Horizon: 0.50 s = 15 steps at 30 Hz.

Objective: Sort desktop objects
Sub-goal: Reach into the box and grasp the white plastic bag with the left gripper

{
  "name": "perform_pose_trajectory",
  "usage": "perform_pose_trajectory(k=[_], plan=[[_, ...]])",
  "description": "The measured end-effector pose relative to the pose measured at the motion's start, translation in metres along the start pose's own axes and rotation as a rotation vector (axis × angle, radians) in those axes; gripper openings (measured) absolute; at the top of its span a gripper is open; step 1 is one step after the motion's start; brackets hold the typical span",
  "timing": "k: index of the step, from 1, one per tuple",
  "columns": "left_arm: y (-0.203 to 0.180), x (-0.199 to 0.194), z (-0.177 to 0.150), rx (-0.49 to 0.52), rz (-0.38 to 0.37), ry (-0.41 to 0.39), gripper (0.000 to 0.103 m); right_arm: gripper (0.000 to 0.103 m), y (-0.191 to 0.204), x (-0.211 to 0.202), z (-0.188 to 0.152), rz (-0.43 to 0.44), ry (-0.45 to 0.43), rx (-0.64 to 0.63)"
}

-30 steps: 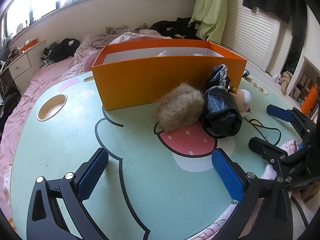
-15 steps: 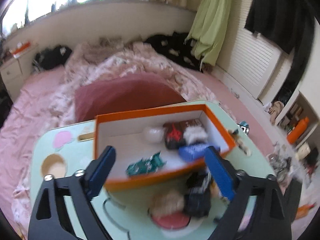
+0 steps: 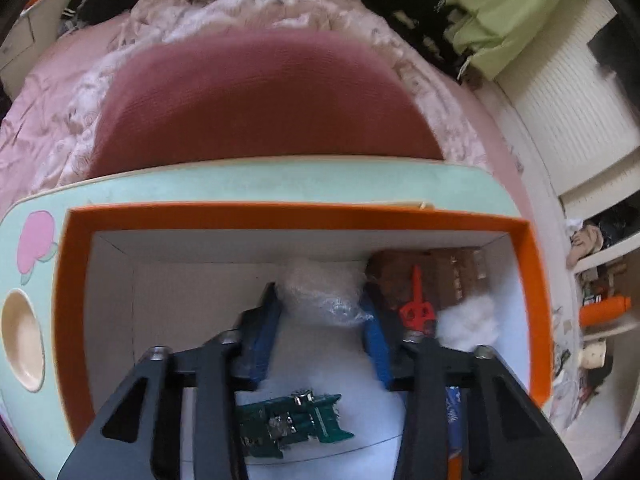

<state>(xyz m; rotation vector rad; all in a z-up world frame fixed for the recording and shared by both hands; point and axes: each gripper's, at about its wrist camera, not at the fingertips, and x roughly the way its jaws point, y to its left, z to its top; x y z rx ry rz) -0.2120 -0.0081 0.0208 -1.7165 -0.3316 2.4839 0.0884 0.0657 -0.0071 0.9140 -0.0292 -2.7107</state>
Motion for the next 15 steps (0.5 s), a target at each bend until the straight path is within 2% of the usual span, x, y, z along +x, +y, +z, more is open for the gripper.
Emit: perform_pose_trajectory(k=[3,9,11,15], plan=[[0.004,-0.009,-0.002,0.005,0.013,-0.037,0.033,0.103,0.002,0.003,0.002,0.001,0.001,0.000],[0.010,-0.071,-0.031,0.045,-0.127,-0.197,0.033,0.103,0.003,0.004,0.003,0.002,0.001,-0.001],[0.008,-0.099,-0.054,0.087,-0.199,-0.237,0.033,0.103,0.003,0.004,0.003,0.003,0.001,-0.001],[-0.006,-0.121,-0.102,0.207,-0.252,-0.249,0.033,0.103,0.003,0.004,0.003,0.004,0.001,-0.002]])
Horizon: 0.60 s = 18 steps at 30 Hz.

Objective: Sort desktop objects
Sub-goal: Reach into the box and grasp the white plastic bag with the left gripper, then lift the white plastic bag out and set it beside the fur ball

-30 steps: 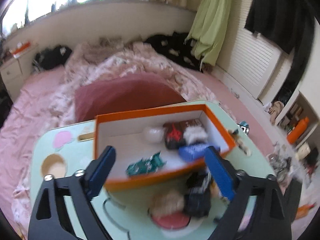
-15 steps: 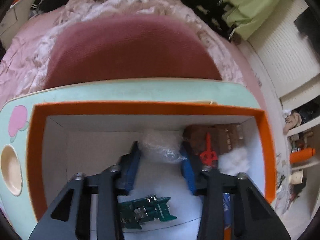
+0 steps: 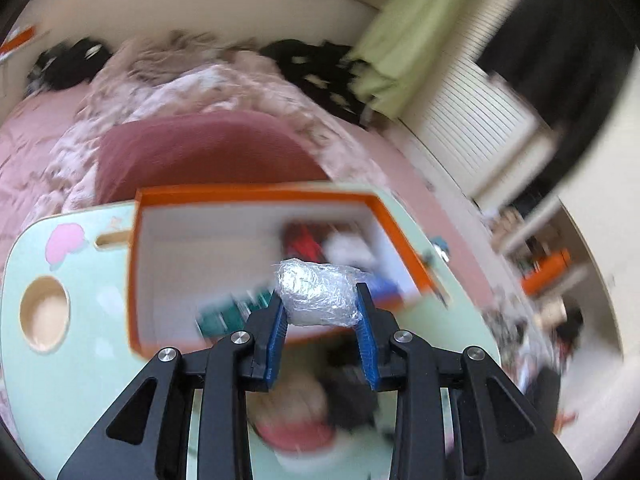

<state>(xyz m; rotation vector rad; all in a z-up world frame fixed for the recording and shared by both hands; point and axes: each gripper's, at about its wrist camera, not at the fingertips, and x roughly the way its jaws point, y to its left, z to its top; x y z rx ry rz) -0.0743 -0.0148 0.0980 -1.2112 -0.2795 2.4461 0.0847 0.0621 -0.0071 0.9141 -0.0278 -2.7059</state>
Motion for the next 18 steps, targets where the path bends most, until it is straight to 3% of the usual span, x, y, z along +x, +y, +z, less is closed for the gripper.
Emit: perform_pose_trajectory(k=[3,5,7,9,11,14,18], plan=[[-0.015,0.005,-0.017,0.043,0.024,0.019,0.035,0.103,-0.002,0.001,0.001,0.003,0.000,-0.002],[-0.021,0.007,-0.022,0.080,0.115,-0.027,0.046,0.103,-0.002,0.001,0.001,0.004,0.000,-0.003],[-0.022,0.001,-0.024,0.114,0.202,-0.121,0.067,0.103,-0.002,0.001,0.002,0.004,0.000,-0.003],[-0.020,-0.009,-0.028,0.109,0.169,-0.167,0.068,0.103,-0.001,0.002,0.002,0.005,0.000,-0.003],[-0.019,-0.018,-0.033,0.117,0.113,-0.163,0.070,0.103,-0.001,0.002,0.002,0.004,0.000,-0.005],[-0.018,-0.027,-0.048,0.149,0.168,-0.171,0.077,0.103,-0.002,0.002,0.001,0.006,0.000,-0.004],[-0.009,-0.017,-0.087,0.172,0.261,-0.093,0.077,0.103,-0.003,0.002,0.001,0.008,0.001,-0.007]])
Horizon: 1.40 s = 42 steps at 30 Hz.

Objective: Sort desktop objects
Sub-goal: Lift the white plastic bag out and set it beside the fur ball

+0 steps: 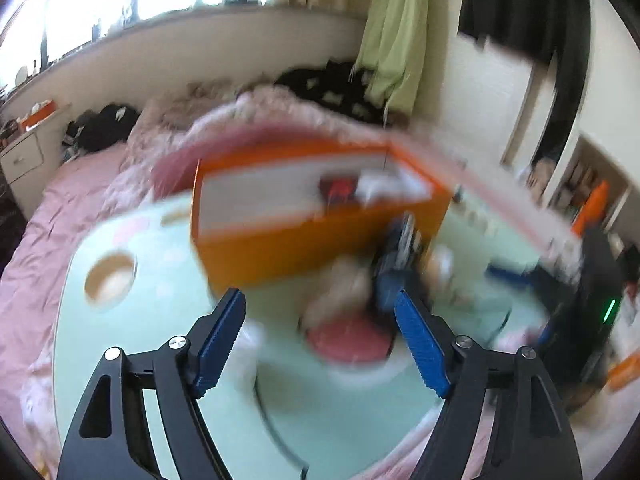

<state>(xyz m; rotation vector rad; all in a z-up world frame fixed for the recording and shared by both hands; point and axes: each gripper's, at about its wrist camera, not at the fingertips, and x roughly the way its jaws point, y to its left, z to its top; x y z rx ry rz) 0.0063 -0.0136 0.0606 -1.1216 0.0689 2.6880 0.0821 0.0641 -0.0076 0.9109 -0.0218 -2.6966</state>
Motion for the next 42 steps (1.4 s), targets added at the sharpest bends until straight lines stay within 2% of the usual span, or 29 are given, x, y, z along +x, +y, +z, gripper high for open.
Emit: perform_pose_trajectory(k=[2,3,5,6,7,9,18,20,22,24,25,27,30,32,34,38,42], plan=[[0.005,0.012,-0.022,-0.001,0.022,0.036,0.077,0.103,0.000,0.001,0.000,0.000,0.000,-0.001],[0.003,0.015,-0.033,0.034,0.061,0.001,0.078,0.103,0.000,0.000,0.000,0.000,-0.001,-0.003],[0.000,0.026,-0.043,0.050,0.134,0.030,0.086,0.103,0.000,0.001,0.001,-0.001,0.003,-0.003],[0.004,0.030,-0.047,0.004,0.121,-0.002,0.090,0.103,0.000,0.000,0.002,-0.002,0.001,-0.002],[0.007,0.035,-0.047,-0.035,0.085,-0.001,0.097,0.103,0.000,0.001,0.003,-0.001,0.001,-0.001],[0.005,0.041,-0.045,-0.014,0.076,0.012,0.102,0.103,0.001,0.002,0.005,-0.002,0.000,-0.003],[-0.003,0.045,-0.046,0.039,0.049,-0.028,0.102,0.103,-0.001,0.001,0.004,0.001,0.001,-0.003],[-0.012,0.025,-0.052,0.081,0.037,-0.102,0.102,0.103,-0.001,0.000,0.005,0.002,0.000,-0.003],[-0.019,-0.005,-0.058,0.112,0.005,-0.254,0.102,0.103,-0.001,0.000,0.004,0.002,0.000,-0.003],[-0.016,-0.023,-0.061,0.101,0.032,-0.355,0.102,0.103,0.000,0.001,0.005,0.003,0.000,-0.004],[-0.013,-0.025,-0.060,0.083,0.053,-0.364,0.102,0.103,-0.001,0.000,0.004,0.003,0.000,-0.005],[0.000,-0.018,-0.054,0.009,0.068,-0.317,0.102,0.103,-0.001,0.001,0.005,0.003,0.000,-0.005],[0.034,0.000,-0.052,-0.163,0.037,-0.222,0.102,0.103,-0.001,0.001,0.004,0.004,0.000,-0.005],[0.048,0.008,-0.053,-0.229,0.014,-0.178,0.102,0.103,-0.001,0.000,0.003,0.005,0.000,-0.007],[0.058,0.009,-0.051,-0.287,0.009,-0.182,0.102,0.103,-0.002,0.000,0.003,0.005,0.000,-0.007],[0.061,0.015,-0.051,-0.295,0.037,-0.160,0.102,0.103,-0.001,0.000,0.002,0.006,0.000,-0.008],[0.050,0.025,-0.044,-0.222,-0.048,-0.081,0.102,0.103,-0.002,0.000,0.002,0.008,0.000,-0.009]])
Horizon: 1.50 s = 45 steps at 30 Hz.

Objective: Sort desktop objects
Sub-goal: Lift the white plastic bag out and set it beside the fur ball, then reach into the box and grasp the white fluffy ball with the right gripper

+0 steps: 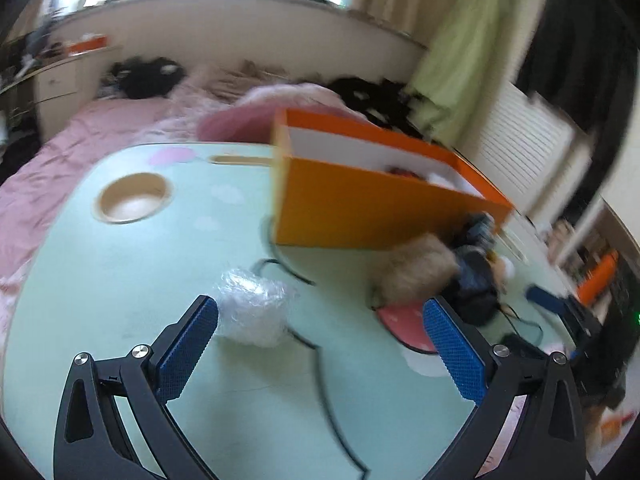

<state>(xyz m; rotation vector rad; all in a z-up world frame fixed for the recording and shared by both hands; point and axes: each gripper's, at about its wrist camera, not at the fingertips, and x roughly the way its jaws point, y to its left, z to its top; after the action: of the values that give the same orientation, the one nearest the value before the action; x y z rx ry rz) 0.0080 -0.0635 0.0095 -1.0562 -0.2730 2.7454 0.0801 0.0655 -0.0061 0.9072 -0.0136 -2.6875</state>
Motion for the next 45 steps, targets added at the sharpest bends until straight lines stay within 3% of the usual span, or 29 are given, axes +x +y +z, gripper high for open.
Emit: perform_pose_trajectory(k=[4,6,10,13,21,22,23,25,28,30,32,34,36,38,42,43,45], plan=[[-0.029,-0.002,-0.010,0.106,-0.137,0.010,0.102,0.103,0.000,0.000,0.000,0.001,0.000,-0.001],[-0.044,-0.004,-0.018,0.165,-0.152,0.029,0.102,0.103,0.000,0.000,-0.001,0.001,0.000,-0.002],[-0.056,-0.016,-0.026,0.209,0.000,-0.007,0.102,0.103,-0.001,-0.001,0.001,0.002,0.000,-0.003],[-0.061,-0.008,-0.031,0.220,0.113,0.039,0.102,0.103,-0.002,-0.001,0.000,0.003,0.000,-0.004],[-0.062,-0.011,-0.032,0.221,0.112,0.075,0.103,0.102,-0.002,-0.003,0.004,0.002,0.009,-0.009],[-0.063,-0.013,-0.032,0.220,0.110,0.075,0.103,0.095,-0.003,-0.004,0.005,0.011,0.015,-0.008],[-0.063,-0.013,-0.033,0.219,0.109,0.075,0.103,0.081,-0.005,-0.006,0.010,0.037,0.023,-0.004],[-0.063,-0.011,-0.033,0.219,0.108,0.076,0.103,0.069,-0.012,-0.011,0.024,0.077,0.027,0.013],[-0.064,-0.009,-0.032,0.219,0.108,0.077,0.103,0.065,-0.022,-0.021,0.064,0.100,0.002,0.029],[-0.064,-0.009,-0.032,0.219,0.108,0.077,0.103,0.053,-0.029,-0.014,0.099,0.103,0.041,0.036],[-0.064,-0.009,-0.032,0.219,0.109,0.077,0.103,0.043,-0.033,0.009,0.138,0.108,0.141,0.033],[-0.064,-0.009,-0.031,0.219,0.107,0.077,0.103,0.042,-0.036,0.039,0.163,0.131,0.244,0.020],[-0.064,-0.008,-0.031,0.219,0.108,0.077,0.103,0.039,-0.037,0.073,0.178,0.130,0.359,0.027],[-0.064,-0.007,-0.030,0.219,0.107,0.077,0.103,0.029,-0.038,0.102,0.183,0.095,0.460,0.011],[-0.062,0.003,-0.028,0.219,0.104,0.078,0.103,0.028,-0.027,0.131,0.187,-0.065,0.530,-0.096],[-0.064,0.004,-0.029,0.219,0.104,0.077,0.103,0.031,-0.024,0.134,0.186,-0.077,0.541,-0.118],[-0.064,0.004,-0.029,0.218,0.104,0.077,0.103,0.049,-0.015,0.145,0.185,-0.061,0.600,-0.166]])
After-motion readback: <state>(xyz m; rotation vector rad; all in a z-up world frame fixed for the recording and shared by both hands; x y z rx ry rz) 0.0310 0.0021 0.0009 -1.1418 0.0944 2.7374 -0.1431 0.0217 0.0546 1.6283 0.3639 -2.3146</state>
